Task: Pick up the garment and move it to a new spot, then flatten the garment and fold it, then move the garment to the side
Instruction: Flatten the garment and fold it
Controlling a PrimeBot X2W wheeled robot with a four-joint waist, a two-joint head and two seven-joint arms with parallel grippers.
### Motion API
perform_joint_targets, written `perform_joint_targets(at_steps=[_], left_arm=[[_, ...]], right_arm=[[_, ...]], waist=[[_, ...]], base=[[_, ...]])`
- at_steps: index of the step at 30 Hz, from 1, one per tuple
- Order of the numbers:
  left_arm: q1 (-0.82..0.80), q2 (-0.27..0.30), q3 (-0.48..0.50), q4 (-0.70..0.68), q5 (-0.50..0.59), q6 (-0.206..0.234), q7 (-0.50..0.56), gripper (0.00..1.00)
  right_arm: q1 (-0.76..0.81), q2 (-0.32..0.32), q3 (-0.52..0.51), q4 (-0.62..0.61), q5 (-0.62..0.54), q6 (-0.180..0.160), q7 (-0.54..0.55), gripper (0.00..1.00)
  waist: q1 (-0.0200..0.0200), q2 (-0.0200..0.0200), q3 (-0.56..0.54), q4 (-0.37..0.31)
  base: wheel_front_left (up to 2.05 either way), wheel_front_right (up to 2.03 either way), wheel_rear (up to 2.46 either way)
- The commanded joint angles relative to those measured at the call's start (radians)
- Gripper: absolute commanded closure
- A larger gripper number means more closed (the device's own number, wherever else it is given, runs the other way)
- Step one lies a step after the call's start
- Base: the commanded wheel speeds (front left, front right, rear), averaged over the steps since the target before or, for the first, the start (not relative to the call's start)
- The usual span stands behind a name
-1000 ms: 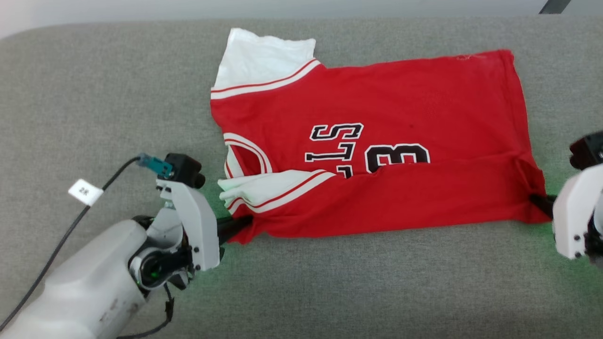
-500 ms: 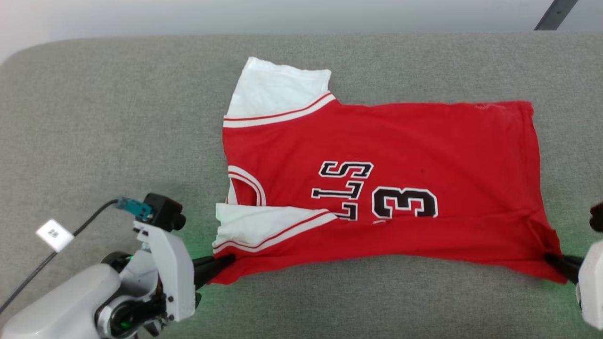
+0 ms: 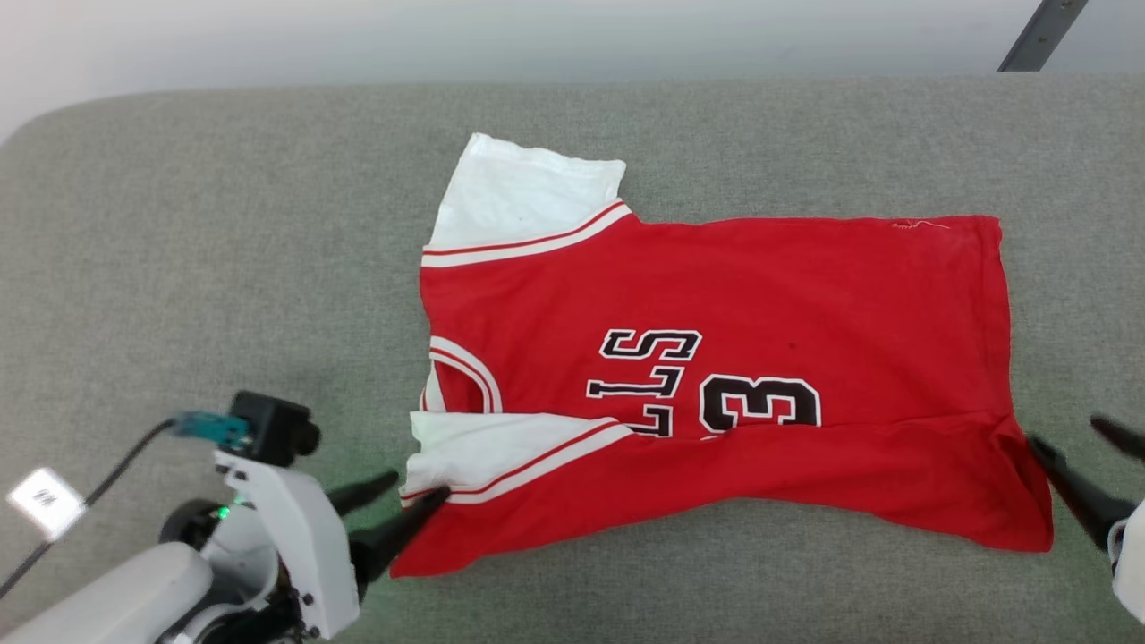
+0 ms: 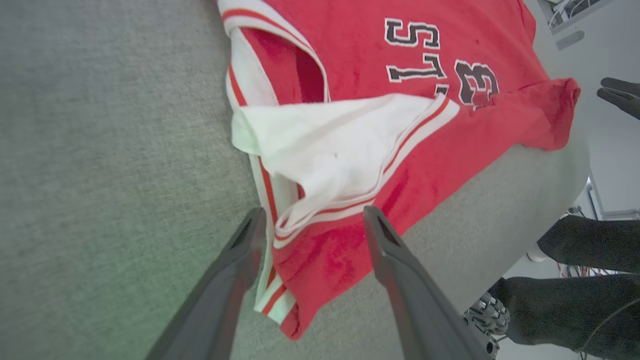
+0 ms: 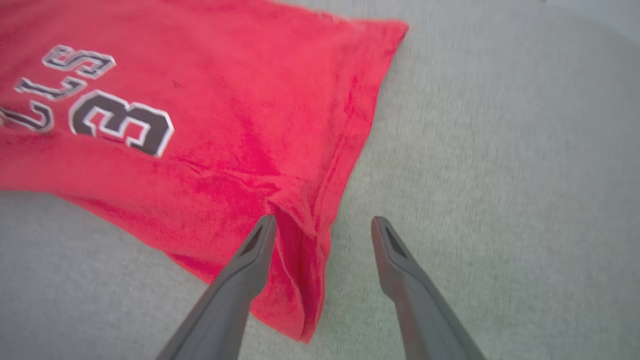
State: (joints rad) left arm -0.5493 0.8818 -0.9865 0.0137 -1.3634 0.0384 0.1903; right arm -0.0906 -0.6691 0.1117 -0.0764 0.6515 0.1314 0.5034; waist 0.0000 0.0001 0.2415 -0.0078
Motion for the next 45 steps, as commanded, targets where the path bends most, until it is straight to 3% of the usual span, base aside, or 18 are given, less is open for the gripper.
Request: perform_joint_targets(at_steps=[1, 7, 9, 13, 16, 23, 27, 28, 31, 35, 40, 41, 42, 43, 44, 45], left_arm=[[0.017, 0.012, 0.017, -0.017, 0.013, 0.009, -0.041, 0.00], [0.037, -0.010, 0.109, 0.002, 0.079, 0.057, -0.298, 0.00], [0.027, -0.034, 0.135, 0.033, 0.092, 0.043, -0.367, 0.00], [-0.053, -0.085, 0.215, 0.143, 0.095, 0.031, -0.430, 0.00], [-0.148, -0.092, 0.232, 0.249, 0.161, 0.024, -0.437, 0.00], [-0.431, -0.150, 0.180, 0.539, 0.254, -0.028, -0.274, 0.00], [-0.565, -0.167, 0.124, 0.702, 0.277, -0.075, -0.085, 0.00], [-0.565, -0.167, 0.124, 0.702, 0.277, -0.075, -0.085, 0.00], [-0.633, -0.177, 0.069, 0.785, 0.281, -0.121, 0.103, 0.00], [-0.722, -0.179, 0.034, 0.862, 0.278, -0.146, 0.271, 0.00], [-0.772, -0.207, 0.019, 0.923, 0.259, -0.159, 0.378, 0.00], [-0.775, -0.215, 0.016, 0.929, 0.252, -0.163, 0.396, 0.07], [-0.778, -0.225, 0.013, 0.932, 0.245, -0.164, 0.415, 0.26], [-0.779, -0.234, 0.010, 0.933, 0.239, -0.166, 0.426, 0.54], [-0.780, -0.243, 0.006, 0.931, 0.232, -0.168, 0.437, 0.72], [-0.780, -0.252, 0.002, 0.929, 0.225, -0.170, 0.449, 1.00]], right_arm=[[0.009, 0.022, -0.021, -0.013, -0.020, -0.002, -0.051, 0.00], [-0.038, 0.133, -0.065, -0.018, -0.092, -0.002, -0.287, 0.00], [-0.056, 0.179, -0.078, -0.007, -0.122, -0.002, -0.365, 0.00], [-0.102, 0.261, -0.105, -0.007, -0.172, -0.002, -0.462, 0.00], [-0.133, 0.301, -0.109, -0.025, -0.186, -0.002, -0.494, 0.00], [-0.173, 0.372, -0.109, -0.023, -0.171, -0.002, -0.529, 0.00], [-0.188, 0.389, -0.102, -0.005, -0.161, -0.002, -0.541, 0.00], [-0.188, 0.389, -0.102, -0.005, -0.161, -0.002, -0.541, 0.00], [-0.198, 0.392, -0.096, 0.010, -0.147, -0.002, -0.546, 0.00], [-0.207, 0.389, -0.086, 0.028, -0.132, -0.002, -0.548, 0.00], [-0.223, 0.380, -0.078, 0.043, -0.117, -0.002, -0.563, 0.00], [-0.228, 0.378, -0.078, 0.046, -0.115, -0.002, -0.563, 0.00], [-0.233, 0.375, -0.077, 0.048, -0.114, -0.002, -0.562, 0.00], [-0.239, 0.370, -0.076, 0.051, -0.114, -0.002, -0.558, 0.00], [-0.247, 0.362, -0.070, 0.051, -0.114, -0.002, -0.551, 0.00], [-0.258, 0.354, -0.063, 0.052, -0.114, -0.002, -0.545, 0.00]], waist=[[0.0000, -0.0001, -0.004, -0.001], [0.0000, -0.0001, 0.002, -0.025], [0.0000, -0.0001, 0.010, -0.039], [0.0000, -0.0001, 0.038, -0.080], [0.0000, -0.0001, 0.076, -0.129], [0.0000, -0.0001, 0.154, -0.237], [0.0000, -0.0001, 0.195, -0.288], [0.0000, -0.0001, 0.195, -0.288], [0.0000, -0.0001, 0.228, -0.316], [0.0000, -0.0001, 0.265, -0.341], [0.0000, -0.0001, 0.302, -0.352], [0.0000, -0.0001, 0.306, -0.352], [0.0000, -0.0001, 0.308, -0.350], [0.0000, -0.0001, 0.310, -0.348], [0.0000, -0.0001, 0.311, -0.344], [0.0000, -0.0001, 0.312, -0.340]], base=[[0.00, 0.00, 0.00], [0.00, 0.00, 0.00], [0.00, 0.00, 0.00], [0.00, 0.00, 0.00], [0.00, 0.00, 0.00], [0.00, 0.00, 0.00], [0.00, 0.00, 0.00], [0.00, 0.00, 0.00], [0.00, 0.00, 0.00], [0.00, 0.00, 0.00], [0.00, 0.00, 0.00], [0.00, 0.00, 0.00], [0.00, 0.00, 0.00], [0.00, 0.00, 0.00], [0.00, 0.00, 0.00], [0.00, 0.00, 0.00]])
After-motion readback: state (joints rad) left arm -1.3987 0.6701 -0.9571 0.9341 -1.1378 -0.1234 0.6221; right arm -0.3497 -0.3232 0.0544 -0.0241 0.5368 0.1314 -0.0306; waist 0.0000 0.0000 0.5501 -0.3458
